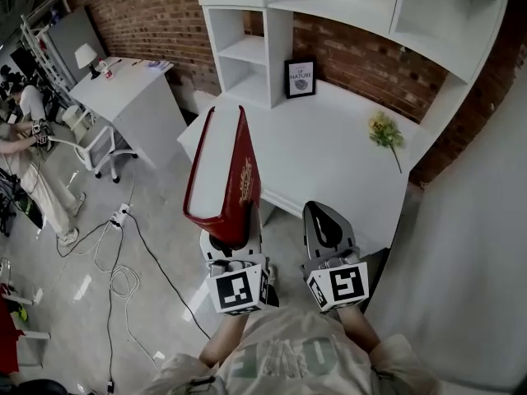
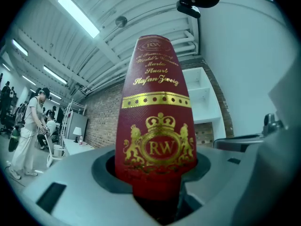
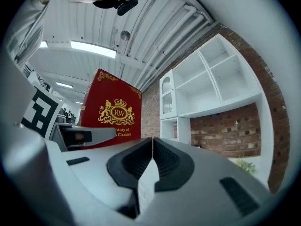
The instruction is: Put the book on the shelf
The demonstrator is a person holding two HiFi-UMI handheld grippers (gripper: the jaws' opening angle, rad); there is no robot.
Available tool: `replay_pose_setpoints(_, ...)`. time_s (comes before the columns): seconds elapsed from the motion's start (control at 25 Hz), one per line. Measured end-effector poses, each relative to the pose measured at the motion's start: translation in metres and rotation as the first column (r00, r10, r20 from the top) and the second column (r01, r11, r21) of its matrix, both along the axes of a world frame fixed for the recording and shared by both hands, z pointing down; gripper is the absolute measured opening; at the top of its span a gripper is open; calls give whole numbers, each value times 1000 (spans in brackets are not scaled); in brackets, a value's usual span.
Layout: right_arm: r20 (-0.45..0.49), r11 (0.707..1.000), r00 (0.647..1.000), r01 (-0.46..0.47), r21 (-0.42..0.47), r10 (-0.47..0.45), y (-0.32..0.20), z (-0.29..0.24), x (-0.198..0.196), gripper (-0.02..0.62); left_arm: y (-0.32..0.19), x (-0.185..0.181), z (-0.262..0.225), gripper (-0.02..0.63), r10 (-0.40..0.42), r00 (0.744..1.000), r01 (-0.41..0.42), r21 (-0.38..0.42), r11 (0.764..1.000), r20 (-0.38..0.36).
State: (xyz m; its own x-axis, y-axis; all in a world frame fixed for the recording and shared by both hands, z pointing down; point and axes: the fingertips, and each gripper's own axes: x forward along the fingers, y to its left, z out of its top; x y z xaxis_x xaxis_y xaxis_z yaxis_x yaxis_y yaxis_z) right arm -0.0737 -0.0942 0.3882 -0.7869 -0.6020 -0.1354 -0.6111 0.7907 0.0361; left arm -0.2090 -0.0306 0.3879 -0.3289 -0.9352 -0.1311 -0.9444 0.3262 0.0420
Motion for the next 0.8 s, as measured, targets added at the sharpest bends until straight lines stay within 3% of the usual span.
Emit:
replay_pose_setpoints(0.2,11,998,1000,-26,51,26,-65,-23,-73,17,-66,-68,-12,250,38,999,-38,10,999,20)
replay_pose_setpoints(0.4,9,994,995,-95,58,94,-117,-31,-111,17,-122,-106,-20,250,98,995,-99,20,995,28)
replay_pose_setpoints(0.8,-8,988,989,-148,33,149,-173,-30,-118,17,-185,-95,-15,250,192,981,-192,-17,981,-15)
